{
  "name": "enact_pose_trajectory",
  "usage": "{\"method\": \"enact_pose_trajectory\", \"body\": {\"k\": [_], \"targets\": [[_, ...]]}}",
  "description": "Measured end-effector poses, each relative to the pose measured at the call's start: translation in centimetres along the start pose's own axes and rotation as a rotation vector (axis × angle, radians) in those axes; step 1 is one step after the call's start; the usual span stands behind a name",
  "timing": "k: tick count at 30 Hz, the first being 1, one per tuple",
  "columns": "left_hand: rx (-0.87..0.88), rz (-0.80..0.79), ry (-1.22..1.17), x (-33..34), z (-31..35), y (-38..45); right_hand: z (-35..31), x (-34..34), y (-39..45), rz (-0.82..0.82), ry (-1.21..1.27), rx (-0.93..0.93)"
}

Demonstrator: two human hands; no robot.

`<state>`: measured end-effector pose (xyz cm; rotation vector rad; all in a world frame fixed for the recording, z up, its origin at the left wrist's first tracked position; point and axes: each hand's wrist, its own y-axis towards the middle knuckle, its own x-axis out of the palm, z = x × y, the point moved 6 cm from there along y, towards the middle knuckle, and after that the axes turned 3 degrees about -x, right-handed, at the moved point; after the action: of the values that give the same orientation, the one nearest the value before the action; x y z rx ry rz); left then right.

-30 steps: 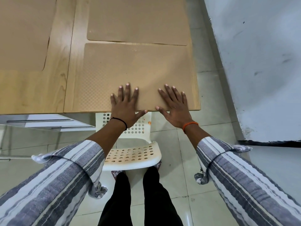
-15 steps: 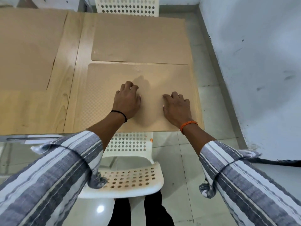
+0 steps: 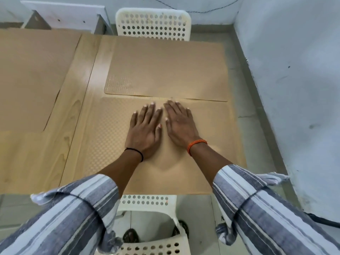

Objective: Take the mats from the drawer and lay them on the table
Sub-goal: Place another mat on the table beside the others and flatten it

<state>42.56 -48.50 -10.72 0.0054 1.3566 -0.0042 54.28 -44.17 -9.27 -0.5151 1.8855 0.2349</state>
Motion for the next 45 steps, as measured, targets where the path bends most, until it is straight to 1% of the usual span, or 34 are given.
{"method": "enact_pose_trajectory", "body": {"k": [1,3,6,10,13,16,21,26,29,35,37,39,40,43,45], "targets": [[-0.006,0.008,-0.009,0.0,-0.1,0.0,0.0,0.6,0.3,-0.005,0.008,-0.003],[-0.008,0.015,-0.015,-0.1,-0.1,0.0,0.4,1.2,0.1,0.039,0.011,-0.012],[-0.012,0.013,-0.018,0.0,-0.2,0.0,1.9,1.3,-0.8,0.094,-0.046,-0.021],[-0.025,0.005,-0.013,0.1,-0.1,0.1,6.1,0.1,-2.4,0.117,-0.113,0.102],[-0.027,0.008,-0.023,0.1,-0.1,0.1,9.8,-0.9,-4.4,0.133,-0.119,0.210],[-0.025,0.014,-0.031,0.1,0.0,0.0,11.6,-1.4,-5.4,0.139,-0.121,0.262],[-0.030,0.011,-0.004,0.4,-0.2,0.1,11.3,-0.8,-7.5,0.151,-0.109,0.292],[-0.023,0.010,-0.026,0.2,0.0,-0.1,9.2,0.7,-16.0,0.170,-0.087,0.323],[-0.025,0.006,-0.037,-0.2,0.1,-0.1,8.1,1.4,-19.4,0.179,-0.103,0.335],[-0.014,-0.019,-0.022,-0.1,0.3,-0.2,7.9,1.4,-19.9,0.205,-0.152,0.330],[-0.051,-0.045,-0.023,0.0,0.6,-0.4,7.9,1.4,-19.9,0.218,-0.165,0.327],[-0.086,-0.074,-0.039,0.3,2.4,-1.7,7.8,1.3,-19.9,0.234,-0.179,0.330],[-0.073,-0.087,-0.048,0.7,4.1,-2.9,7.8,1.3,-19.8,0.239,-0.182,0.331],[0.054,-0.107,-0.060,2.1,10.8,-8.0,7.8,1.5,-19.8,0.230,-0.172,0.320],[0.070,-0.097,-0.057,2.8,13.3,-10.4,7.9,1.6,-19.8,0.226,-0.177,0.316]]}}
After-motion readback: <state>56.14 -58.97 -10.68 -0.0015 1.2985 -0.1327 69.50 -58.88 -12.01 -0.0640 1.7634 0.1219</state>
